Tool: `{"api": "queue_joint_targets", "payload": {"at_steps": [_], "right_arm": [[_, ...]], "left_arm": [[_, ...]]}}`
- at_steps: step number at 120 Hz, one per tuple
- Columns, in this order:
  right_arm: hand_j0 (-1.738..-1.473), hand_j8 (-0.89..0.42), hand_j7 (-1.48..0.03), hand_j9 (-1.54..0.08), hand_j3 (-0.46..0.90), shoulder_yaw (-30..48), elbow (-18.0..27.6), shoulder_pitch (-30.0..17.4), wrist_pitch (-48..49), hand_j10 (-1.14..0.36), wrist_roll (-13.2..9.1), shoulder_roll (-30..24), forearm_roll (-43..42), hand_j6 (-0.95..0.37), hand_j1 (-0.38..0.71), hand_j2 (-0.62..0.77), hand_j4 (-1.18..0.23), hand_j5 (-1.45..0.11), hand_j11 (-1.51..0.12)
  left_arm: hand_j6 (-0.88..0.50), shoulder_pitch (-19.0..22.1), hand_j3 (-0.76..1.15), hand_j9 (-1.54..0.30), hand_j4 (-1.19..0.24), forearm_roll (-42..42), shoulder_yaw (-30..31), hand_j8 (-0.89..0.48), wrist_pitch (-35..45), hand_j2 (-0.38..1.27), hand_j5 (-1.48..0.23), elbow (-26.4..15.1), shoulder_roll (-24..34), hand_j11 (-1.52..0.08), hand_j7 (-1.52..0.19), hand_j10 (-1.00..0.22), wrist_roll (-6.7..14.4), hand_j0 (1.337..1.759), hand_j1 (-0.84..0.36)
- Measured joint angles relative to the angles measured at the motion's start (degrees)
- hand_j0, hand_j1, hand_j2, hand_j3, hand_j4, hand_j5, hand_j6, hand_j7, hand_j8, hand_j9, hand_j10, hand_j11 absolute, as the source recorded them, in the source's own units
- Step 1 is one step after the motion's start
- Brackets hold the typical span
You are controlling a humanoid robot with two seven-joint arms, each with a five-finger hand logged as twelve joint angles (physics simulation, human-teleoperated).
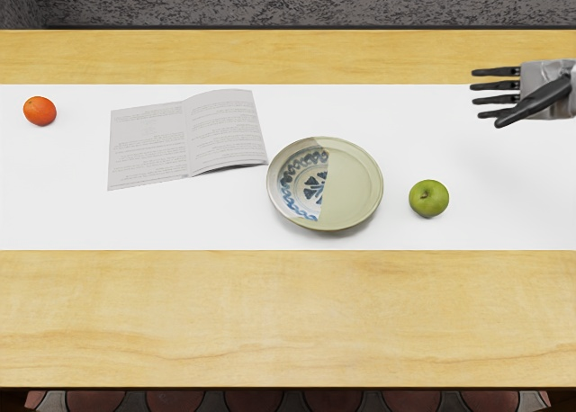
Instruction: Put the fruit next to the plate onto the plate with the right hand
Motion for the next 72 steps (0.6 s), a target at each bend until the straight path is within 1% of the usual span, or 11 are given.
{"api": "queue_joint_targets", "payload": {"at_steps": [22, 35, 40, 50, 55, 63, 72], "right_arm": [[-1.658, 0.00, 0.00, 0.00, 0.00, -0.2, 0.1, 0.2, 0.0, 0.00, 0.0, 0.5, -0.5, 0.00, -0.35, 0.00, 0.00, 0.00, 0.00], [-1.658, 0.00, 0.00, 0.00, 0.00, -0.5, 0.6, 1.4, 0.0, 0.00, 0.0, 3.0, -3.9, 0.00, -0.35, 0.00, 0.00, 0.00, 0.00], [-1.658, 0.00, 0.00, 0.00, 0.00, -0.6, 2.5, 2.2, 0.0, 0.00, 0.0, 3.6, -6.4, 0.00, -0.35, 0.00, 0.00, 0.00, 0.00], [-1.658, 0.00, 0.00, 0.00, 0.00, -0.9, 9.9, 3.9, 0.0, 0.00, 0.0, 4.3, -14.5, 0.00, -0.35, 0.00, 0.00, 0.00, 0.00], [-1.658, 0.00, 0.00, 0.00, 0.00, -2.2, 12.6, 5.4, 0.0, 0.00, 0.0, 4.8, -17.8, 0.00, -0.35, 0.00, 0.00, 0.00, 0.00], [-1.658, 0.00, 0.00, 0.00, 0.00, -6.1, 15.1, 8.4, 0.0, 0.00, 0.0, 6.1, -21.1, 0.00, -0.35, 0.00, 0.00, 0.00, 0.00], [-1.658, 0.00, 0.00, 0.00, 0.00, -12.0, 16.6, 12.0, 0.0, 0.00, 0.0, 8.4, -23.0, 0.00, -0.35, 0.00, 0.00, 0.00, 0.00]], "left_arm": [[0.00, 0.1, 0.00, 0.00, 0.00, 0.0, 0.0, 0.00, 0.0, 0.00, 0.00, 0.0, 0.0, 0.00, 0.00, 0.00, 0.0, 1.658, 0.35], [0.00, 0.1, 0.00, 0.00, 0.00, 0.0, -0.1, 0.00, 0.0, 0.00, 0.00, 0.1, 0.0, 0.00, 0.00, 0.00, 0.0, 1.658, 0.35], [0.00, 0.1, 0.00, 0.00, 0.00, 0.0, -0.1, 0.00, 0.0, 0.00, 0.00, 0.1, 0.0, 0.00, 0.00, 0.00, 0.0, 1.658, 0.35], [0.00, 0.1, 0.00, 0.00, 0.00, 0.0, -0.1, 0.00, 0.0, 0.00, 0.00, 0.2, 0.0, 0.00, 0.00, 0.00, 0.0, 1.658, 0.35], [0.00, 0.1, 0.00, 0.00, 0.00, 0.0, -0.1, 0.00, 0.0, 0.00, 0.00, 0.2, 0.0, 0.00, 0.00, 0.00, 0.0, 1.658, 0.35], [0.00, 0.1, 0.00, 0.00, 0.00, 0.0, -0.1, 0.00, 0.0, 0.00, 0.00, 0.2, 0.0, 0.00, 0.00, 0.00, 0.0, 1.658, 0.35], [0.00, 0.1, 0.00, 0.00, 0.00, 0.0, 0.0, 0.00, 0.0, 0.00, 0.00, 0.2, 0.0, 0.00, 0.00, 0.00, 0.0, 1.658, 0.35]]}}
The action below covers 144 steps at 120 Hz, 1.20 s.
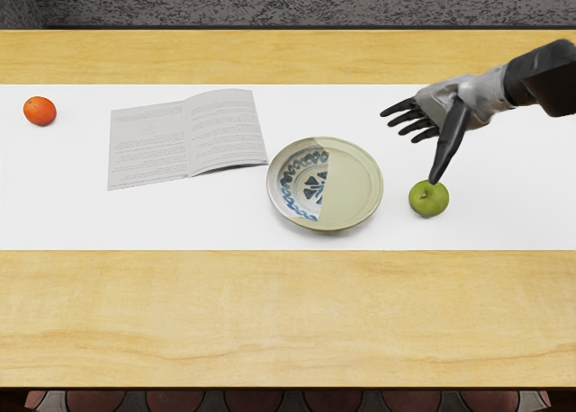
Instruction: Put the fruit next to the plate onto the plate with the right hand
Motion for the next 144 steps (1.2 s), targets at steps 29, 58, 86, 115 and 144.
{"api": "queue_joint_targets", "payload": {"at_steps": [29, 58, 86, 115, 144], "right_arm": [[-1.658, 0.00, 0.00, 0.00, 0.00, -8.2, 1.7, 7.3, 0.0, 0.00, 0.0, 3.3, -4.9, 0.00, -0.35, 0.00, 0.00, 0.00, 0.00], [-1.658, 0.00, 0.00, 0.00, 0.00, -15.8, 14.8, 8.6, -18.6, 0.00, 0.0, 0.5, -14.1, 0.00, -0.35, 0.00, 0.00, 0.00, 0.00], [-1.658, 0.00, 0.00, 0.00, 0.00, -22.8, 29.9, 6.4, -38.9, 0.00, 0.0, -6.4, -20.3, 0.00, -0.35, 0.00, 0.00, 0.00, 0.00], [-1.658, -0.02, -0.02, -0.02, 0.00, -27.4, 33.1, 3.1, -55.4, -0.02, 0.0, -5.9, -25.3, -0.02, -0.33, 0.00, -0.02, -0.02, -0.02], [-1.658, -0.08, -0.11, -0.11, 0.00, -30.8, 32.7, 1.0, -65.2, -0.08, 0.0, -2.6, -27.2, -0.08, -0.25, -0.01, -0.08, -0.11, -0.11]], "left_arm": [[0.00, 0.4, 0.00, 0.00, 0.00, 0.0, -0.1, 0.00, 0.0, 0.00, 0.00, 0.0, 0.0, 0.00, 0.00, 0.00, 0.0, 1.658, 0.35], [0.00, 0.4, 0.00, 0.00, 0.00, 0.0, 0.0, 0.00, 0.0, 0.00, 0.00, 0.0, 0.0, 0.00, 0.00, 0.00, 0.0, 1.658, 0.35], [0.00, 0.3, 0.00, 0.00, 0.00, 0.0, 0.0, 0.00, 0.0, 0.00, 0.00, 0.0, 0.0, 0.00, 0.00, 0.00, 0.0, 1.658, 0.35], [0.00, 0.2, 0.00, 0.00, 0.00, 0.0, 0.0, 0.00, 0.0, 0.00, 0.00, 0.0, 0.0, 0.00, 0.00, 0.00, 0.0, 1.658, 0.35], [0.00, 0.2, 0.00, 0.00, 0.00, -0.1, 0.0, 0.00, 0.0, 0.00, 0.00, 0.0, 0.0, 0.00, 0.00, 0.00, 0.0, 1.658, 0.35]]}}
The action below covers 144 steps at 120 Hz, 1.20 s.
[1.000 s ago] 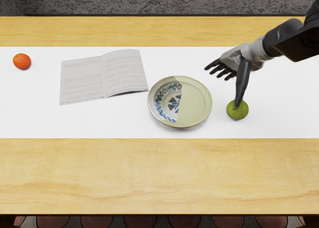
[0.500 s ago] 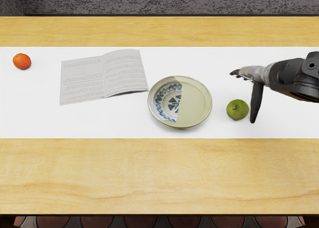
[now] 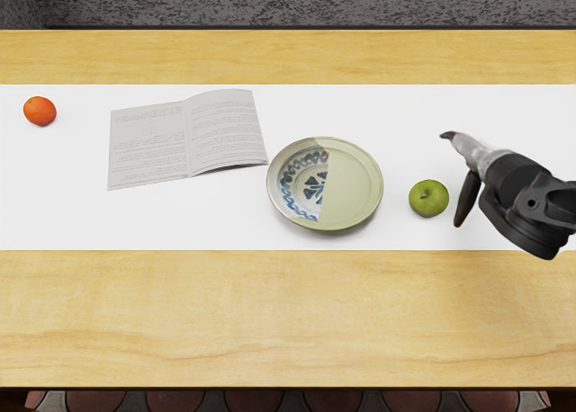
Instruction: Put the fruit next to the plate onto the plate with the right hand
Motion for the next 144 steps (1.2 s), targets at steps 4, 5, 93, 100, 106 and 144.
{"api": "queue_joint_targets", "payload": {"at_steps": [4, 5, 93, 100, 106, 144], "right_arm": [[-1.658, -0.09, -0.12, -0.12, 0.00, -0.4, -0.1, -0.4, -1.1, -0.09, 0.0, 0.8, -0.1, -0.09, -0.24, -0.02, -0.09, -0.12, -0.12], [-1.658, -0.09, -0.12, -0.12, 0.00, -0.5, -0.1, -0.4, -1.3, -0.09, 0.0, 1.0, -0.1, -0.09, -0.24, -0.02, -0.09, -0.12, -0.12], [-1.658, -0.26, -0.34, -0.34, 0.00, -4.2, -1.9, -1.4, -4.8, -0.26, 0.0, 7.4, -0.3, -0.26, -0.04, -0.05, -0.26, -0.34, -0.34], [-1.658, -0.27, -0.34, -0.34, 0.00, -4.2, -2.3, -1.5, -4.8, -0.27, 0.0, 7.6, -0.3, -0.27, -0.03, -0.05, -0.27, -0.34, -0.34], [-1.658, -0.27, -0.35, -0.35, 0.00, -4.2, -2.5, -1.6, -4.8, -0.27, 0.0, 7.7, -0.4, -0.27, -0.03, -0.05, -0.27, -0.35, -0.35], [-1.658, -0.32, -0.42, -0.42, 0.00, -4.3, -3.0, -2.1, -4.8, -0.32, 0.0, 7.8, -0.4, -0.32, 0.04, -0.06, -0.32, -0.42, -0.42]], "left_arm": [[0.00, 0.0, 0.00, 0.00, 0.00, 0.0, 0.0, 0.00, 0.0, 0.00, 0.00, 0.0, 0.0, 0.00, 0.00, 0.00, 0.0, 1.658, 0.35], [0.00, 0.0, 0.00, 0.00, 0.00, 0.0, 0.0, 0.00, 0.0, 0.00, 0.00, 0.0, 0.0, 0.00, 0.00, 0.00, 0.0, 1.658, 0.35], [0.00, 0.0, 0.00, 0.00, 0.00, 0.0, 0.0, 0.00, 0.0, 0.00, 0.00, 0.0, 0.0, 0.00, 0.00, 0.00, 0.0, 1.658, 0.35], [0.00, 0.0, 0.00, 0.00, 0.00, 0.0, 0.0, 0.00, 0.0, 0.00, 0.00, 0.0, 0.0, 0.00, 0.00, 0.00, 0.0, 1.658, 0.35], [0.00, 0.0, 0.00, 0.00, 0.00, 0.0, 0.0, 0.00, 0.0, 0.00, 0.00, 0.0, 0.0, 0.00, 0.00, 0.00, 0.0, 1.658, 0.35], [0.00, 0.0, 0.00, 0.00, 0.00, 0.0, 0.0, 0.00, 0.0, 0.00, 0.00, 0.0, 0.0, 0.00, 0.00, 0.00, 0.0, 1.658, 0.35]]}}
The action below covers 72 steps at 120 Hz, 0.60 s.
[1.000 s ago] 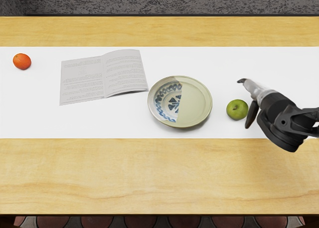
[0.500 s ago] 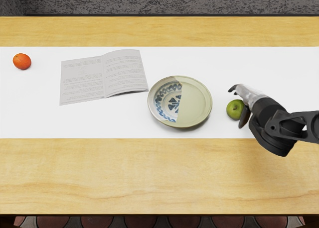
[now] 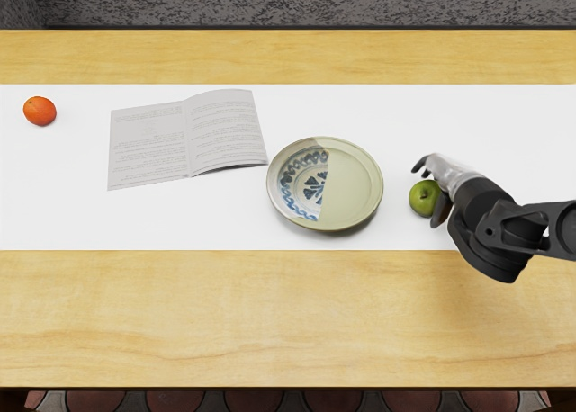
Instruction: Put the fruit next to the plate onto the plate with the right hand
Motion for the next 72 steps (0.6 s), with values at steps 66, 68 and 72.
{"api": "queue_joint_targets", "payload": {"at_steps": [66, 68, 72], "right_arm": [[-1.657, -0.45, -0.64, -0.64, 0.00, -0.7, 0.0, 0.1, 0.0, -0.49, 0.0, 0.1, 0.0, -0.46, 0.20, -0.02, -0.49, -0.64, -0.64], [-1.657, -0.45, -0.65, -0.65, 0.00, -0.7, 0.0, 0.2, 0.0, -0.49, 0.0, 0.1, 0.0, -0.46, 0.21, -0.01, -0.49, -0.65, -0.65], [-1.657, -0.45, -0.66, -0.66, 0.00, -0.6, 0.0, 0.2, 0.0, -0.50, 0.0, 0.1, 0.0, -0.46, 0.21, 0.00, -0.50, -0.66, -0.66]], "left_arm": [[0.00, 0.0, 0.00, 0.00, 0.00, 0.0, 0.0, 0.00, 0.0, 0.00, 0.00, 0.0, 0.0, 0.00, 0.00, 0.00, 0.0, 1.658, 0.35], [0.00, 0.0, 0.00, 0.00, 0.00, 0.0, 0.0, 0.00, 0.0, 0.00, 0.00, 0.0, 0.0, 0.00, 0.00, 0.00, 0.0, 1.658, 0.35], [0.00, 0.0, 0.00, 0.00, 0.00, 0.0, 0.0, 0.00, 0.0, 0.00, 0.00, 0.0, 0.0, 0.00, 0.00, 0.00, 0.0, 1.658, 0.35]]}}
